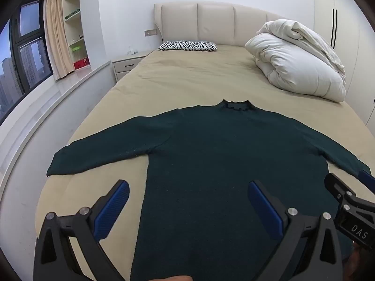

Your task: Fold small clothes

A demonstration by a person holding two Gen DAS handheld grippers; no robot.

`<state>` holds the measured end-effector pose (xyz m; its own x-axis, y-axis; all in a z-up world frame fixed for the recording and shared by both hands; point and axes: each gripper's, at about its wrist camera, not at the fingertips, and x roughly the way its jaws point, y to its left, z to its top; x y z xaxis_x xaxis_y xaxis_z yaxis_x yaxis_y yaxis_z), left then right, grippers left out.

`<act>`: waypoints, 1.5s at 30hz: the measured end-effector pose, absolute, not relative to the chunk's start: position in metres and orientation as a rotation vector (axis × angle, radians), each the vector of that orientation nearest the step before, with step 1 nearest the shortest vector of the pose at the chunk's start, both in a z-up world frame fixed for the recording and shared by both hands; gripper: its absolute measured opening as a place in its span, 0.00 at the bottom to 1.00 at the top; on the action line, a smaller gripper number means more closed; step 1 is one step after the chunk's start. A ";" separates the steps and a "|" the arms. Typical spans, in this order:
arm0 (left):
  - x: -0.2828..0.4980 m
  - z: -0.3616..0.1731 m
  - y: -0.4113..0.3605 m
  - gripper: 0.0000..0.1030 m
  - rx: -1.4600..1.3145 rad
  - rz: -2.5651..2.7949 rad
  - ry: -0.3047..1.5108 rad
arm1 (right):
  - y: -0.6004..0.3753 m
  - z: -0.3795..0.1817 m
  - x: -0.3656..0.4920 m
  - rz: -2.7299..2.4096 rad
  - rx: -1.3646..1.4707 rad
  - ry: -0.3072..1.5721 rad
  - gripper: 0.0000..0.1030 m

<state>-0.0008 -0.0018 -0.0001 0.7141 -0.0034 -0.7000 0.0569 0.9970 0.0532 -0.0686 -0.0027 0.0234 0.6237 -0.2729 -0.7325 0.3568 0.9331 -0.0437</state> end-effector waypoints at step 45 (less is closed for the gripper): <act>0.001 -0.001 0.015 1.00 0.045 -0.033 0.786 | 0.003 0.017 -0.069 -0.333 0.135 0.844 1.00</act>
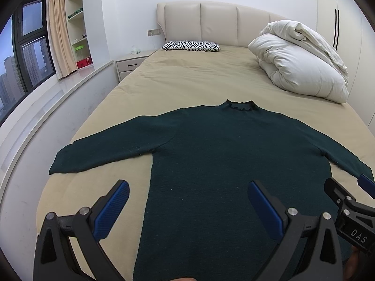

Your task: Fold small clothes

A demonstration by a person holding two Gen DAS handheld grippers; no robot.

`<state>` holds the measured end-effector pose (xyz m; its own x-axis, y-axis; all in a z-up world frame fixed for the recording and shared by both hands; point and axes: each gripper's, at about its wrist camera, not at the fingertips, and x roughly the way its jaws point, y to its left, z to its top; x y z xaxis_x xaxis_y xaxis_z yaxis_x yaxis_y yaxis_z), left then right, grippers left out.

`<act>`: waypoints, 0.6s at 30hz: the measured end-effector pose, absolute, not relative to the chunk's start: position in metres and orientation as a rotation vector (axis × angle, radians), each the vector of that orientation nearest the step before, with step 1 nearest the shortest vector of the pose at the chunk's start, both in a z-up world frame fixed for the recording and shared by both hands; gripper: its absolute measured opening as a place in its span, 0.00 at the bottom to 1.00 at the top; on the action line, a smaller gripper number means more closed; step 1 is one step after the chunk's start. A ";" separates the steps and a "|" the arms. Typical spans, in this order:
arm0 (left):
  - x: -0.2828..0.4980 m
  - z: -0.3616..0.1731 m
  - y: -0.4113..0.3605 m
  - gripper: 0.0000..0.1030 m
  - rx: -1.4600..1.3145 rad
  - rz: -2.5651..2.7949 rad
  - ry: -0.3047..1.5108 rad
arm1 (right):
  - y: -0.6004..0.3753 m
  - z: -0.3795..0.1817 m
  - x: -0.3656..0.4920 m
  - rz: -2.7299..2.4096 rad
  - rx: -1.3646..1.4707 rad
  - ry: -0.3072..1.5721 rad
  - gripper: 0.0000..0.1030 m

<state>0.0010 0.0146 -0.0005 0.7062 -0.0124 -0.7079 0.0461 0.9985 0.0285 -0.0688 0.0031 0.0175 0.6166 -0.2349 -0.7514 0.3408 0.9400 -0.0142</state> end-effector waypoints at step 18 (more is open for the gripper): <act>0.001 -0.001 0.015 1.00 0.047 -0.032 0.786 | 0.002 0.016 -0.069 -0.329 0.134 0.847 1.00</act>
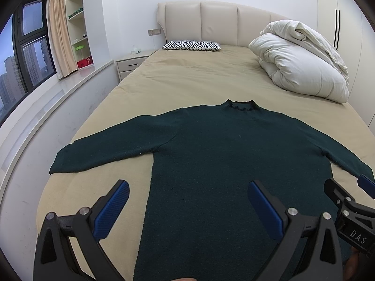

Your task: Fold small clothes

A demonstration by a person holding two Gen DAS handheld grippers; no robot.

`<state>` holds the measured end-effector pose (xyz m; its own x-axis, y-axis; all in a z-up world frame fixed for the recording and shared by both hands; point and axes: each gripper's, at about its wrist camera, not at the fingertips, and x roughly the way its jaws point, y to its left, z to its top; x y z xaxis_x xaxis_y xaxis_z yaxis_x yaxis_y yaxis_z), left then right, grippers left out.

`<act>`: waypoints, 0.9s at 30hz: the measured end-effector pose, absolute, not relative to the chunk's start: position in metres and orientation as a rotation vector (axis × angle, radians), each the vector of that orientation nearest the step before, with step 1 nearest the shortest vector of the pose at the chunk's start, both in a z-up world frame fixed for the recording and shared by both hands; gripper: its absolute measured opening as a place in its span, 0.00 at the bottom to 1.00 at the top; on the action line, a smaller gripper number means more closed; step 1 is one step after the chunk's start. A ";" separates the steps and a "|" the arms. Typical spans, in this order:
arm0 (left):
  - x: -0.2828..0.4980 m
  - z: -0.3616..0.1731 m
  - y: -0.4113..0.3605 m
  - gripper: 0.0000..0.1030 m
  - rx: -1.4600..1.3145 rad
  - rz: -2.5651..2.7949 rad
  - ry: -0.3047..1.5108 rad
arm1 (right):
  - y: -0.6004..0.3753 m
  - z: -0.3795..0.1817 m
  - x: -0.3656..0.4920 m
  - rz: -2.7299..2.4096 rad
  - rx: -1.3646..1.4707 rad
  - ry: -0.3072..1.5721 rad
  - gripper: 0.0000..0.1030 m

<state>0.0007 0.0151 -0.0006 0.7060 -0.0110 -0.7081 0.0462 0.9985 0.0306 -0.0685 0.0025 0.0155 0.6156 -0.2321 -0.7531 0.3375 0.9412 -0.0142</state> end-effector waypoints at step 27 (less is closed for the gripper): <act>0.000 -0.001 0.015 1.00 0.049 -0.032 0.787 | 0.002 0.014 -0.069 -0.325 0.136 0.852 1.00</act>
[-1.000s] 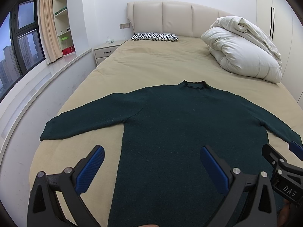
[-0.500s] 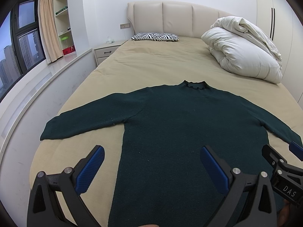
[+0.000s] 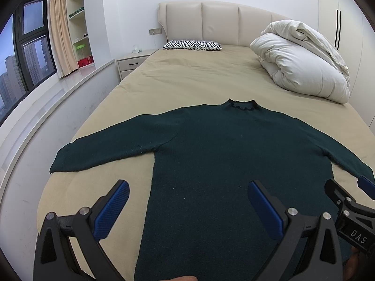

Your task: Fold small clothes

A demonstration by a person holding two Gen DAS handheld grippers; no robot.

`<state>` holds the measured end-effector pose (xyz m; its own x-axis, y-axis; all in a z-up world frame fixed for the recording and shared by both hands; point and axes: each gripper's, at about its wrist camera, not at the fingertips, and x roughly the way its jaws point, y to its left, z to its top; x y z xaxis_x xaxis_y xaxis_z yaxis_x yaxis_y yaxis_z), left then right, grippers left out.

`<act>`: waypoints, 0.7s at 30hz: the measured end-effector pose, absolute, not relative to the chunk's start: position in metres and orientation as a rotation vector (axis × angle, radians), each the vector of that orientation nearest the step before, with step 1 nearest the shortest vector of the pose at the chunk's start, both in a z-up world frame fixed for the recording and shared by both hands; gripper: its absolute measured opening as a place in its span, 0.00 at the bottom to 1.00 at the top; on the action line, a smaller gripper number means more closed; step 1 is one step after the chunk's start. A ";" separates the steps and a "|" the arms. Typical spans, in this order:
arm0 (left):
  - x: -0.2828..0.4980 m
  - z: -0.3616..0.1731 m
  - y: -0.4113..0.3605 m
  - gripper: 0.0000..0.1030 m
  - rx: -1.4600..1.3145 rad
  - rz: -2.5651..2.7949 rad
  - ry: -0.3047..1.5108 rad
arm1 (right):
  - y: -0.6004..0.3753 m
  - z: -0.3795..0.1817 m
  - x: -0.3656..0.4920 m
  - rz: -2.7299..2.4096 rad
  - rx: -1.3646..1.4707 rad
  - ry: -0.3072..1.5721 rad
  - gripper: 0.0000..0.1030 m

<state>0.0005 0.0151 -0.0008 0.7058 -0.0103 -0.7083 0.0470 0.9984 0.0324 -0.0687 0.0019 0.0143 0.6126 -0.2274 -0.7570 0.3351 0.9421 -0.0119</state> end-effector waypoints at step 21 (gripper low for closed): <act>-0.004 -0.012 0.020 1.00 0.080 0.000 0.804 | -0.011 0.009 -0.067 -0.325 0.176 0.855 1.00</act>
<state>-0.0036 0.0196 -0.0124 0.6938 0.0302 -0.7196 0.0305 0.9970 0.0712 -0.0669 -0.0111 0.0090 0.6109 -0.2104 -0.7633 0.3501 0.9365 0.0220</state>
